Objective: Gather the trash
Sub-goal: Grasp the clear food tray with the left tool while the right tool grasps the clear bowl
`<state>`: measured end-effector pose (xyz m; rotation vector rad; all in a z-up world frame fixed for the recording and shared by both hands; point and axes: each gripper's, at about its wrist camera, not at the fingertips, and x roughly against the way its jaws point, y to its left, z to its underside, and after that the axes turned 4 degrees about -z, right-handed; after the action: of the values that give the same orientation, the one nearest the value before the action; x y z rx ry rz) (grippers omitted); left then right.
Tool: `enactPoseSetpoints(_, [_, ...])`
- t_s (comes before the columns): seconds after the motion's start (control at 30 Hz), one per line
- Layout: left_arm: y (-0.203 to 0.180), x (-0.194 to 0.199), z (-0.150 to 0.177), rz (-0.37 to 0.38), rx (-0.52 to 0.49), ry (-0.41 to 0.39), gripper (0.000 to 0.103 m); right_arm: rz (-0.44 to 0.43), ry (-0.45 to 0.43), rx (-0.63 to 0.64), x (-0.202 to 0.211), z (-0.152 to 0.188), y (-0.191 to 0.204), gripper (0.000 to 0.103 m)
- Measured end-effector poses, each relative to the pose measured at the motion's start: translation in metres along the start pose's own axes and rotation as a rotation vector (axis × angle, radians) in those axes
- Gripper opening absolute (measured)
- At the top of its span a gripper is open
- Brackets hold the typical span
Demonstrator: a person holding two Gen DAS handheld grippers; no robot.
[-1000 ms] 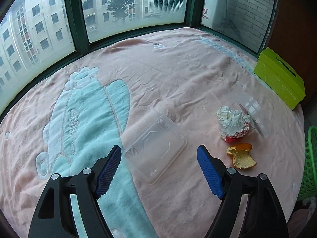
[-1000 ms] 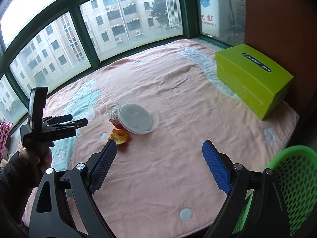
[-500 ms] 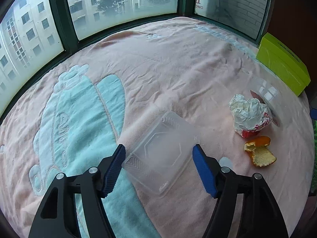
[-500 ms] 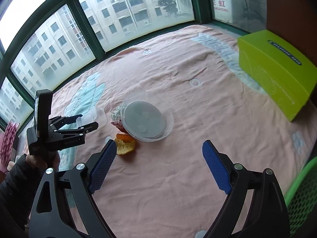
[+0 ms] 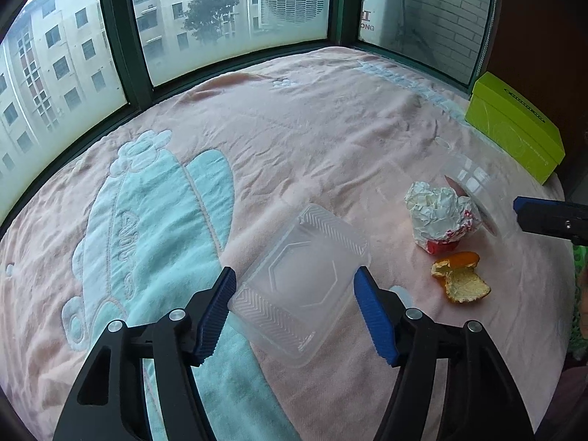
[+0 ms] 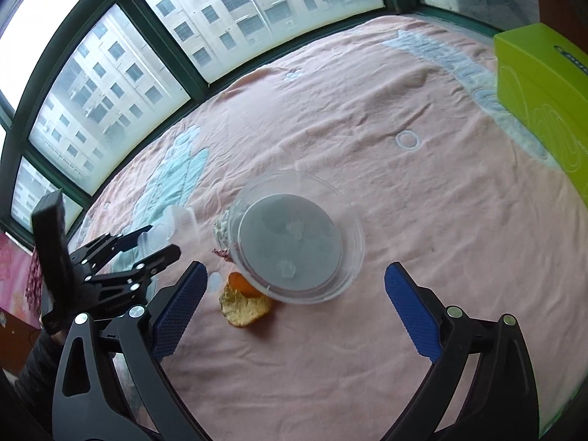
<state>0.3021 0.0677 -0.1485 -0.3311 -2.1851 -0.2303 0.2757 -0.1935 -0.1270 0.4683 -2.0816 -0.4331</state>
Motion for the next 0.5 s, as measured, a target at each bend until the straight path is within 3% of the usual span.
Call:
enactPoseSetpoints(0.17, [0.001, 0.012, 0.002, 0.006, 0.024, -0.015, 0.064, -0.059, 0.025, -0.061, -0.013, -0.004, -0.013, 0.098])
enactPoseSetpoints(0.5, [0.005, 0.024, 0.009, 0.019, 0.073, -0.025, 0.064, -0.088, 0.043, -0.083, -0.026, -0.005, -0.019, 0.095])
